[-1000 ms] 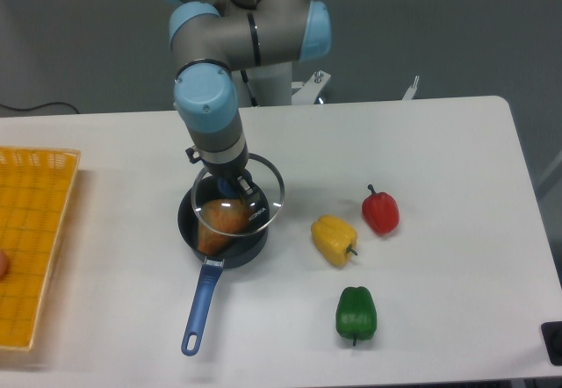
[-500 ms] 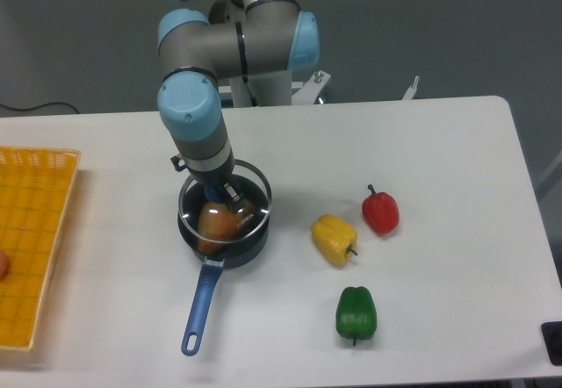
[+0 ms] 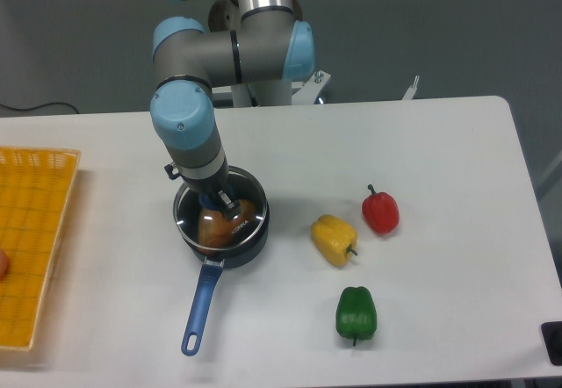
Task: Close the pot lid
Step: 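Press the glass lid down onto the saucepan rim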
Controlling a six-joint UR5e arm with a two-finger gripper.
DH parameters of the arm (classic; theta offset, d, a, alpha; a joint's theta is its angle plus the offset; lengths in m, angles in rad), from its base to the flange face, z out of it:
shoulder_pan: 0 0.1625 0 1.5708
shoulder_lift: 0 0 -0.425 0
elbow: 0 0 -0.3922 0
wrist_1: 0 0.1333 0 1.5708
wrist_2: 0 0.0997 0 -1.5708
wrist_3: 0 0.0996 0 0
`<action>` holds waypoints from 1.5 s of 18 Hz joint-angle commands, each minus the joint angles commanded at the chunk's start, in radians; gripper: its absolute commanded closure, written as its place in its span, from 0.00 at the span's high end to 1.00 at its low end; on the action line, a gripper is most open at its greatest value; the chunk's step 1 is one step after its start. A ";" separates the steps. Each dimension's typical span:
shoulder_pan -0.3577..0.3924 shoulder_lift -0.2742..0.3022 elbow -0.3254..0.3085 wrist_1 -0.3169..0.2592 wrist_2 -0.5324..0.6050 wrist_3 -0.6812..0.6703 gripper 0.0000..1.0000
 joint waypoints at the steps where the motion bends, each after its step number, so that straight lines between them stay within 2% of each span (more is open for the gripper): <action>1: 0.000 0.000 0.000 0.002 0.002 0.000 0.54; 27: 0.002 -0.020 0.002 0.003 0.002 0.003 0.53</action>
